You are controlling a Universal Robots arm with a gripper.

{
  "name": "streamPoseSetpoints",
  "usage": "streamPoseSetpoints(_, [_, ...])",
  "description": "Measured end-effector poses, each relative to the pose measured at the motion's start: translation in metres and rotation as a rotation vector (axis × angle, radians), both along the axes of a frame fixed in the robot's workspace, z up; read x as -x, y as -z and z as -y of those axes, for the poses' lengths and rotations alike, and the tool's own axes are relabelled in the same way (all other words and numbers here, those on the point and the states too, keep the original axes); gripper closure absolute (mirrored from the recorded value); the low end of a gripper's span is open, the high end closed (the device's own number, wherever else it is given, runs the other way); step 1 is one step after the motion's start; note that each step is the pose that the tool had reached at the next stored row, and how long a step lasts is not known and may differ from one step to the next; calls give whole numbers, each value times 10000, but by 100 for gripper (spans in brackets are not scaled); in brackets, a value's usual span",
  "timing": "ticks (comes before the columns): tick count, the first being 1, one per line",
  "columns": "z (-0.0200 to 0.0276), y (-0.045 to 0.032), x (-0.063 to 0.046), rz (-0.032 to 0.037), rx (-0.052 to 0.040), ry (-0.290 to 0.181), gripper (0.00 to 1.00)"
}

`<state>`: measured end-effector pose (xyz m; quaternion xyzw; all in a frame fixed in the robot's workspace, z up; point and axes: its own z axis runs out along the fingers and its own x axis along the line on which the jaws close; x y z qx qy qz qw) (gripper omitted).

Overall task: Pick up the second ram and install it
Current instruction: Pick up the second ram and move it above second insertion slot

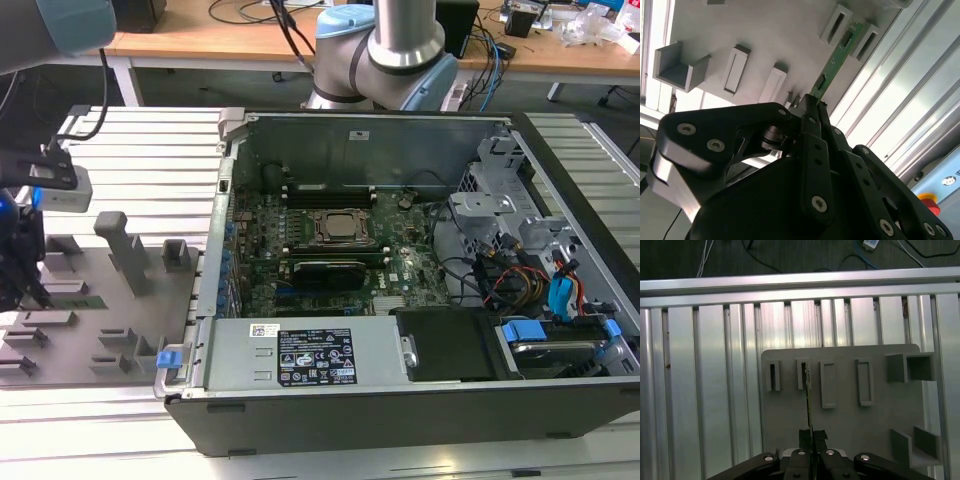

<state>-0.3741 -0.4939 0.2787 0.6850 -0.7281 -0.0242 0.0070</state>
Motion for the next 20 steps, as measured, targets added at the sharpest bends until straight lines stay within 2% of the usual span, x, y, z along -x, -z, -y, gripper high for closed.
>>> streamPoseSetpoints(16, [0, -329, 0, -2, 0, 0, 87])
streamPoseSetpoints(18, [0, -376, 0, 0, 0, -1, 87])
streamPoseSetpoints(20, [0, -461, -1, 0, 0, 0, 87])
